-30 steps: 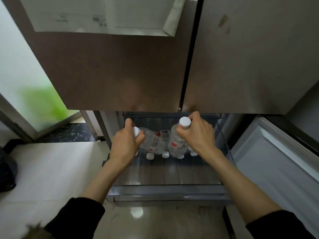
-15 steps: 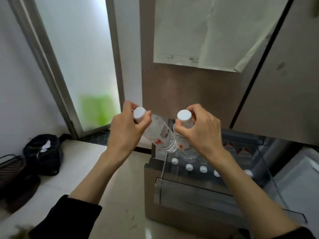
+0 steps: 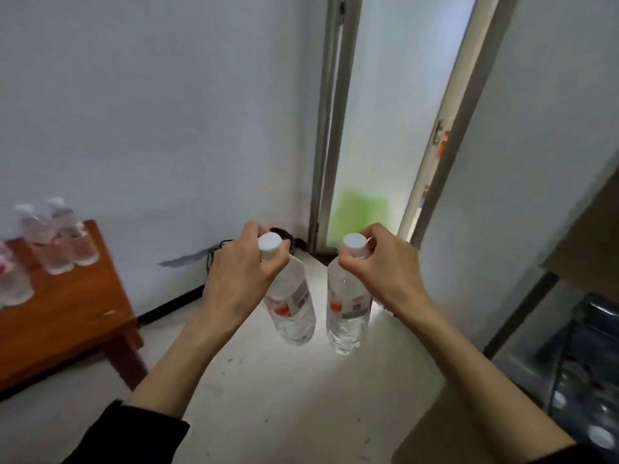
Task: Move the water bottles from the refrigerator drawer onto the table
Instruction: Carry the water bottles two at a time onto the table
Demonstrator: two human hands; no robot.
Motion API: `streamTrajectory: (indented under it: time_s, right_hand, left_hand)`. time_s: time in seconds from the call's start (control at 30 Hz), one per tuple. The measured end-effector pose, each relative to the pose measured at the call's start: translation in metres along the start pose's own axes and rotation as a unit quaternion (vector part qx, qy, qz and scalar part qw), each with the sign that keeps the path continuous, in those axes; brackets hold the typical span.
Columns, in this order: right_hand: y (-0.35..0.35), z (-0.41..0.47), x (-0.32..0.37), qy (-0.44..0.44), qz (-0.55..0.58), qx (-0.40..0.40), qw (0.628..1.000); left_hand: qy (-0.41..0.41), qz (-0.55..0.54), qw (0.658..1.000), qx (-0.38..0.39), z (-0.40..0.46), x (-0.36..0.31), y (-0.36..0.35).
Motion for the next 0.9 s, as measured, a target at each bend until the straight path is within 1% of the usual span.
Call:
streamTrajectory:
  time_s: [0.2, 0.33, 0.5, 0.7, 0.9]
  right_hand:
    - [-0.122, 0.028, 0.093, 0.077, 0.052, 0.100, 0.991]
    - [-0.200, 0.049, 0.150, 0.122, 0.082, 0.165, 0.975]
    - [-0.283, 0.071, 0.215, 0.175, 0.086, 0.246, 0.950]
    - [-0.376, 0.092, 0.275, 0.190, 0.070, 0.322, 0.925]
    - [-0.470, 0.107, 0.327, 0.182, 0.043, 0.339, 0.922]
  left_hand:
    - [0.077, 0.090, 0.993, -0.005, -0.009, 0.118, 0.060]
    - [0.130, 0.133, 0.982, -0.016, -0.005, 0.196, 0.090]
    - [0.194, 0.159, 0.968, -0.006, 0.002, 0.278, 0.115]
    - [0.277, 0.175, 0.945, 0.000, 0.005, 0.372, 0.140]
    - [0.320, 0.174, 0.931, 0.009, 0.011, 0.474, 0.154]
Point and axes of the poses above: each hand's wrist, its own z-axis towards the middle knuckle, its own y-axis out of the back of the hand, x = y × z, the point moved 5 cm from there along z, towards the middle knuckle, and after that the axes turned 13 degrees about -y, right-handed, at the moved point
